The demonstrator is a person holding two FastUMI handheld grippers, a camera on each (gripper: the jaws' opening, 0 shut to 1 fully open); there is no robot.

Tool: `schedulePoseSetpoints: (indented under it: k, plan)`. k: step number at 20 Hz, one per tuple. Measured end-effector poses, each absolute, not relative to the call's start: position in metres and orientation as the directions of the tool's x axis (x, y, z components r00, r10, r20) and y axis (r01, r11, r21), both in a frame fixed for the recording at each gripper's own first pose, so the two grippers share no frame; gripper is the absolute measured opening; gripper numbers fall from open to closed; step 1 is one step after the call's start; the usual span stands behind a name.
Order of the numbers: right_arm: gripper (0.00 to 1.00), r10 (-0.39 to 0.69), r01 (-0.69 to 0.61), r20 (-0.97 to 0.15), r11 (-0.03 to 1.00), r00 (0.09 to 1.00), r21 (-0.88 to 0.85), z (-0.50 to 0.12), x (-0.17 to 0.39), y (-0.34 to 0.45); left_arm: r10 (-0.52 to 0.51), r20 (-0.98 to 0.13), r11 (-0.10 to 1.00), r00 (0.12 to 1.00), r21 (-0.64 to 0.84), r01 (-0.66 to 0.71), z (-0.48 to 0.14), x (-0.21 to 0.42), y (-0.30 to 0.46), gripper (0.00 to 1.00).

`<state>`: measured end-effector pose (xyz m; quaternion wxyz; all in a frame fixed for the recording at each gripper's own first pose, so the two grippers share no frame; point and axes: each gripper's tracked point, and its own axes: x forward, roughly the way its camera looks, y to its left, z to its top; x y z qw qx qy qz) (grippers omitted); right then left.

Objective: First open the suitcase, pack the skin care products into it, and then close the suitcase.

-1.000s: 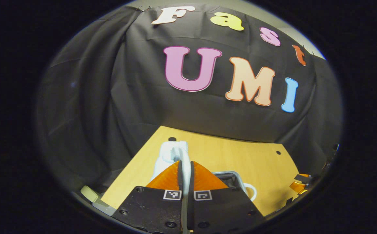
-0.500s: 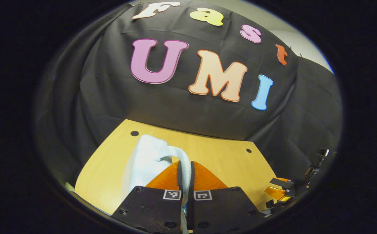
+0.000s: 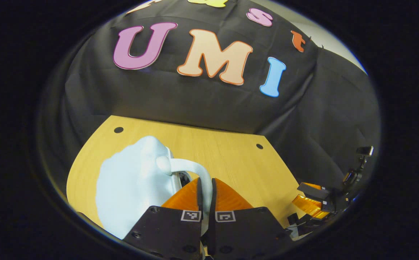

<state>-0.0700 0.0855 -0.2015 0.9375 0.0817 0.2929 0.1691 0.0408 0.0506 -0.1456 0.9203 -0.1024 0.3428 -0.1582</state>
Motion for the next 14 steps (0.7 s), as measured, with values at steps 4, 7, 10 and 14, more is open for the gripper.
schedulePoseSetpoints:
  k: [4,7,10,14]
  plan:
    - [0.97,0.336,-0.255,-0.529,0.941,0.779,0.223,-0.199,-0.074,0.065,-0.352,-0.642,0.935,0.681,-0.270,0.230,-0.175,0.043,0.028,0.00]
    - [0.96,0.324,-0.247,-0.529,0.945,0.784,0.213,-0.195,-0.077,0.049,-0.322,-0.672,0.947,0.667,-0.229,0.226,-0.196,0.038,0.013,0.00]
    - [0.98,0.334,-0.266,-0.521,0.942,0.785,0.204,-0.190,-0.081,0.035,-0.300,-0.673,0.954,0.676,-0.202,0.223,-0.208,0.029,-0.007,0.12]
    - [0.98,0.367,-0.308,-0.477,0.930,0.799,0.200,-0.172,-0.078,0.020,-0.231,-0.590,0.973,0.774,-0.138,0.185,-0.186,0.026,-0.024,0.57]
